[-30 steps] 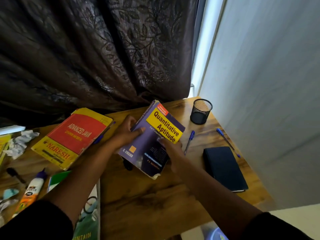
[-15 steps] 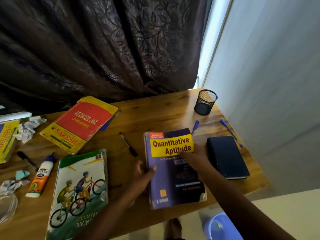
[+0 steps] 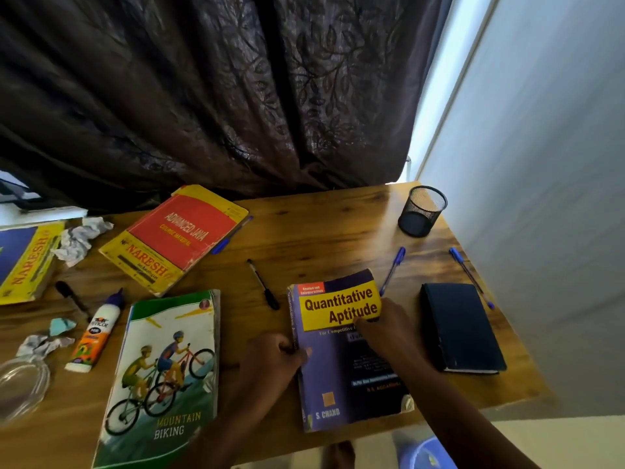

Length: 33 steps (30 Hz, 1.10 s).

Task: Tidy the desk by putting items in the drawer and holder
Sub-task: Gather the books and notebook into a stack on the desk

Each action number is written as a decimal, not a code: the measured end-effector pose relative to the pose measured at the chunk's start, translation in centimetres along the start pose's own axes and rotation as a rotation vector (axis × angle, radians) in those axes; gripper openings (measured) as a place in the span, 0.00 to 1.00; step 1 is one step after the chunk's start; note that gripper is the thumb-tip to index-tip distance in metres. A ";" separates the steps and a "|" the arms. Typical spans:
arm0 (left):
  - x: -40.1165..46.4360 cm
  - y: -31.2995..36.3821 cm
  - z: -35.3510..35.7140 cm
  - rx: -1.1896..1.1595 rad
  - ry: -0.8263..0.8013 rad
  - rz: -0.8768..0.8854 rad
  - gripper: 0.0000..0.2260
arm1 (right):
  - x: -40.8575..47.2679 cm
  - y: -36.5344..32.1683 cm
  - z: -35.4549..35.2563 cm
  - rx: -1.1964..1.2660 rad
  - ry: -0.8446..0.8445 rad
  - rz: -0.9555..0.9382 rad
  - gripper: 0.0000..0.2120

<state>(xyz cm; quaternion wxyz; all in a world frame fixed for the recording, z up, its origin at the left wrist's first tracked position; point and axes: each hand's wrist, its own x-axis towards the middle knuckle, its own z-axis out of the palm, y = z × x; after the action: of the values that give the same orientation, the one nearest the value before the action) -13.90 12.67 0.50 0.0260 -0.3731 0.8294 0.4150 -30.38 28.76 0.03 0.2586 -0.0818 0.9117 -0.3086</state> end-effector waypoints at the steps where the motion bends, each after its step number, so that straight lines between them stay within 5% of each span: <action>1: -0.1 0.1 -0.1 -0.008 0.005 -0.006 0.14 | 0.1 0.2 0.2 -0.029 0.000 0.000 0.15; 10: 0.1 0.0 -4.6 0.072 0.252 -0.029 0.17 | -0.7 -7.6 0.3 -0.271 0.245 -0.246 0.34; 14: 2.0 -1.1 -10.4 0.010 0.447 -0.064 0.08 | 1.3 -13.1 1.5 -0.378 0.296 -0.383 0.34; 17: 4.2 -2.7 -14.4 -0.112 0.530 -0.113 0.11 | 2.9 -16.9 3.1 -0.491 0.321 -0.501 0.32; 28: 12.2 -6.7 -23.6 -0.335 0.438 -0.307 0.30 | 10.5 -27.6 12.9 -0.522 -0.022 -0.698 0.30; 33: 17.7 -10.9 -25.5 -0.510 0.423 -0.406 0.26 | 13.1 -31.4 15.5 -0.713 -0.136 -0.784 0.29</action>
<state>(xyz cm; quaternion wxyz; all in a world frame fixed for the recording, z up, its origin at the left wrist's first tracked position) -12.86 -20.09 3.67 -0.1575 -0.6015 0.5958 0.5084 -33.79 -8.34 3.01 0.1387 -0.5189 0.8422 -0.0472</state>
